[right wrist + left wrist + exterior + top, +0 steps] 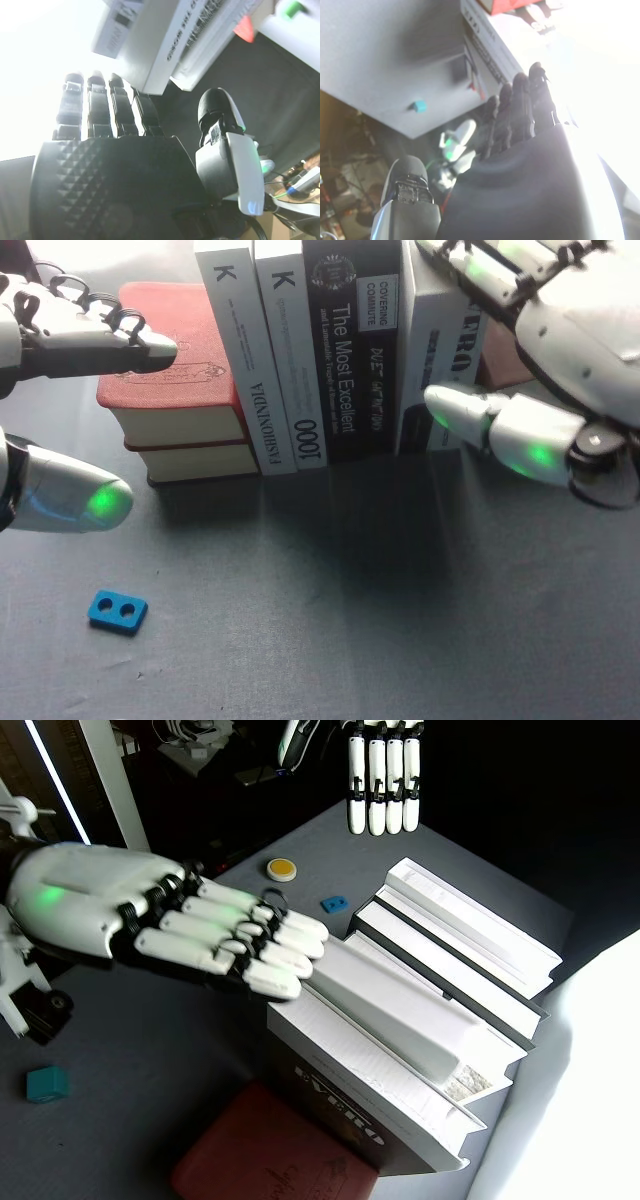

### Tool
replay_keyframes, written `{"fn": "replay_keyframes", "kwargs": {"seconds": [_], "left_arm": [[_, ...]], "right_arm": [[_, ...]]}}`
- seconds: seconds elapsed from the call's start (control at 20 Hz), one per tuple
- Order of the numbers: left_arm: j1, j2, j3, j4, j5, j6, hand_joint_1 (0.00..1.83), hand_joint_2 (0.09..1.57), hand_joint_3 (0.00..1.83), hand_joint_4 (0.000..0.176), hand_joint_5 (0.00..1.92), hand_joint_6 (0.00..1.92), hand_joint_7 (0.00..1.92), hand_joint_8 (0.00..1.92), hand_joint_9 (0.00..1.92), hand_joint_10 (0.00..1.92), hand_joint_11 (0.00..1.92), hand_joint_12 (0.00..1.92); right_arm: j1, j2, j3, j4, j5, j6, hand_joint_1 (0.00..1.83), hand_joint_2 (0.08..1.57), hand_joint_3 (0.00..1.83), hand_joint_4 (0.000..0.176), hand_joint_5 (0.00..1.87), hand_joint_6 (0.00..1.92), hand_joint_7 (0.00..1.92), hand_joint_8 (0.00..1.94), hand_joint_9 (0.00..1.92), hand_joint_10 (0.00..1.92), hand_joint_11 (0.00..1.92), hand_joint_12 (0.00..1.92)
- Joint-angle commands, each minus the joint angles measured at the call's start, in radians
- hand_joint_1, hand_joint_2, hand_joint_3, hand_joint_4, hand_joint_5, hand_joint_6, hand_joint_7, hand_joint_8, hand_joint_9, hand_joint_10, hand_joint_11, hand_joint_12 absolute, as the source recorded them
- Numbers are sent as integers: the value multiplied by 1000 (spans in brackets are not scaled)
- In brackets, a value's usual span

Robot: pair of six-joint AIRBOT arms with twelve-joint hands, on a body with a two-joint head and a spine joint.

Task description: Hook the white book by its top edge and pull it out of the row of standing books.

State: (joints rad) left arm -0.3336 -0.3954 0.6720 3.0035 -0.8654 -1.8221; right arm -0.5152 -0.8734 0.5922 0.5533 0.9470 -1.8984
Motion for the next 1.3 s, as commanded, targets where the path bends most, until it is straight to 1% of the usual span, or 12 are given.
{"fn": "replay_keyframes", "kwargs": {"seconds": [0.0, 0.2, 0.45, 0.5, 0.7, 0.85, 0.9, 1.0, 1.05, 1.25], "left_arm": [[-13, 0, -4, 8, 91, 0, 0, 1162, 4, 0, 0, 0, 0, 0, 0, 0, 0, 0], [-13, 0, -5, 8, 91, 0, 0, 1154, 0, 0, 1, 0, 0, 0, 0, 0, 0, 0], [-13, 0, -8, 8, 91, 0, 0, 1156, 0, 0, 0, 0, 0, 0, 0, 0, 0, 0], [-13, 0, -8, 8, 91, 0, 0, 1162, 3, 0, 14, 6, 0, 0, 0, 0, 0, 0], [-13, 1, -11, 8, 91, 0, 0, 1158, 1, 0, 0, 0, 0, 0, 0, 0, 0, 0], [-13, 1, -14, 8, 91, 0, 0, 1153, 0, 0, 0, 0, 0, 0, 0, 0, 0, 0], [-13, 1, -14, 8, 91, -1, 0, 1156, 0, 0, 1, 0, 0, 0, 0, 0, 0, 0], [-13, 1, -14, 8, 91, -1, 0, 1156, 0, 0, 0, 0, 0, 0, 0, 0, 0, 0], [-13, 1, -14, 8, 91, -1, 0, 1156, 0, 0, 2, 1, 0, 0, 0, 0, 1, 0], [-13, 1, -14, 8, 91, -1, 0, 1170, 6, 0, 26, 10, 10, 4, 0, 0, 1, 0]], "right_arm": [[0, 5, -10, -34, 60, -10, 0, 1306, 4, 0, 82, 7, 53, 8, 14, 6, 0, 0], [-24, 50, -78, -34, 67, -21, 0, 1306, 3, 0, 61, 0, 54, 5, 17, 5, 0, 0], [-74, 107, -184, -34, 106, -69, 0, 1308, 3, 0, 59, 1, 47, 1, 11, 2, 0, 0], [-82, 116, -197, -34, 114, -73, 0, 1311, 4, 0, 95, 17, 74, 12, 32, 11, 0, 0], [-122, 148, -262, -12, 132, -103, 0, 1298, 0, 0, 78, 7, 59, 3, 18, 4, 0, 0], [-132, 162, -289, 41, 133, -135, 0, 1303, 1, 0, 87, 10, 61, 4, 19, 4, 0, 0], [-140, 165, -295, 46, 131, -153, 0, 1301, 0, 0, 100, 15, 83, 12, 39, 12, 0, 0], [-149, 169, -305, 61, 130, -177, 0, 1303, 0, 0, 86, 8, 62, 3, 18, 2, 0, 0], [-151, 174, -313, 98, 122, -199, 0, 1305, 1, 0, 83, 6, 62, 2, 17, 2, 0, 0], [-157, 177, -316, 141, 100, -237, 0, 1301, 0, 0, 103, 13, 75, 7, 32, 8, 0, 0]]}}
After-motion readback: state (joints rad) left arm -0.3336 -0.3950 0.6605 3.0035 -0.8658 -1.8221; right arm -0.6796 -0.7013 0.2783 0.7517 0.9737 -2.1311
